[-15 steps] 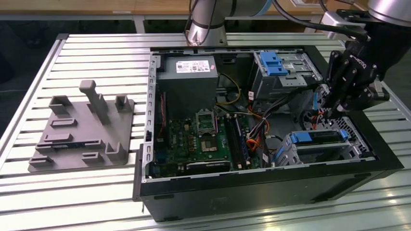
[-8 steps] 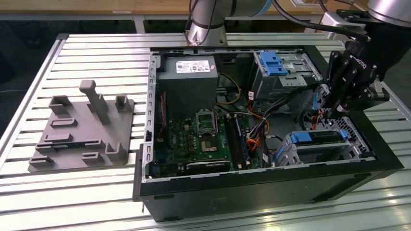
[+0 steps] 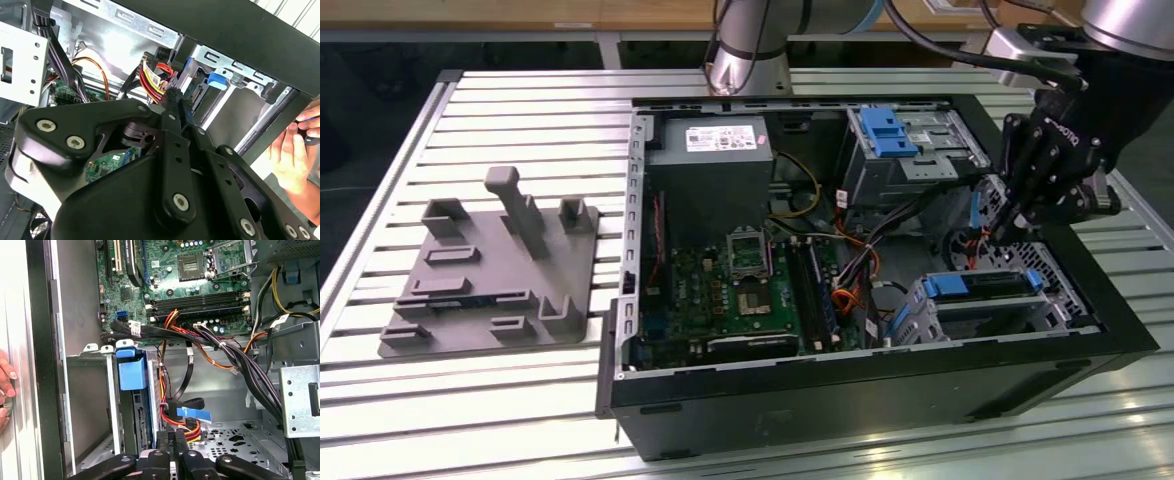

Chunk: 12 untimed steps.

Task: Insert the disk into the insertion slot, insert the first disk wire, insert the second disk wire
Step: 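Insert the first disk wire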

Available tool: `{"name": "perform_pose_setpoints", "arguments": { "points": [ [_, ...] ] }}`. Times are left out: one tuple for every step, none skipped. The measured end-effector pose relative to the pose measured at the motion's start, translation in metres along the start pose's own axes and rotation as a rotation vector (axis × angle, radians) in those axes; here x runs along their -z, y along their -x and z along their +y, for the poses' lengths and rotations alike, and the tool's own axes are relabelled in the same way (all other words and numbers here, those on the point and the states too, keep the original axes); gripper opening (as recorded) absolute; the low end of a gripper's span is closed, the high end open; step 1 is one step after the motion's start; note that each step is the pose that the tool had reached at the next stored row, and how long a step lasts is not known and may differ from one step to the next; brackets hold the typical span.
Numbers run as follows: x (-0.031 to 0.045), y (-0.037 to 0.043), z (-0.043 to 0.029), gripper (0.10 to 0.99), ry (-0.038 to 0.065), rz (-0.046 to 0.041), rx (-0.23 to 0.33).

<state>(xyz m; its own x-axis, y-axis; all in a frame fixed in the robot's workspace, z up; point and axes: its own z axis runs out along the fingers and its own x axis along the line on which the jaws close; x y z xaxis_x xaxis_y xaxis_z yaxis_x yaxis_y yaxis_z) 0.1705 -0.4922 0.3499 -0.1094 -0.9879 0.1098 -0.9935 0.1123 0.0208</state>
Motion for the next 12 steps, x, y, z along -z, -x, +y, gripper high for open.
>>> {"name": "perform_pose_setpoints", "arguments": {
  "points": [
    [-0.0001, 0.0, 0.0, 0.165, 0.0, 0.0001, 0.0],
    [-0.0001, 0.0, -0.0001, 0.165, 0.001, 0.0, 0.0],
    [-0.0002, 0.0001, -0.0001, 0.165, 0.001, -0.0001, 0.001],
    [-0.0002, 0.0001, -0.0003, 0.165, 0.001, -0.0002, 0.001],
    [-0.0003, 0.0002, -0.0008, 0.165, 0.001, -0.0002, 0.002],
    [-0.0003, 0.0002, -0.0014, 0.165, 0.001, -0.0001, 0.003],
    [-0.0002, 0.0003, -0.002, 0.165, 0.001, 0.0, 0.006],
    [-0.0002, 0.0003, -0.0022, 0.165, 0.0, 0.0002, 0.015],
    [-0.0001, 0.0003, -0.0022, 0.165, -0.001, 0.0005, 0.027],
    [-0.0002, 0.0003, -0.0023, 0.165, -0.003, 0.0008, 0.042],
    [-0.0002, 0.0003, -0.0023, 0.165, -0.005, 0.0013, 0.059],
    [-0.0002, 0.0003, -0.0023, 0.165, -0.007, 0.0018, 0.075]
  ]
}}
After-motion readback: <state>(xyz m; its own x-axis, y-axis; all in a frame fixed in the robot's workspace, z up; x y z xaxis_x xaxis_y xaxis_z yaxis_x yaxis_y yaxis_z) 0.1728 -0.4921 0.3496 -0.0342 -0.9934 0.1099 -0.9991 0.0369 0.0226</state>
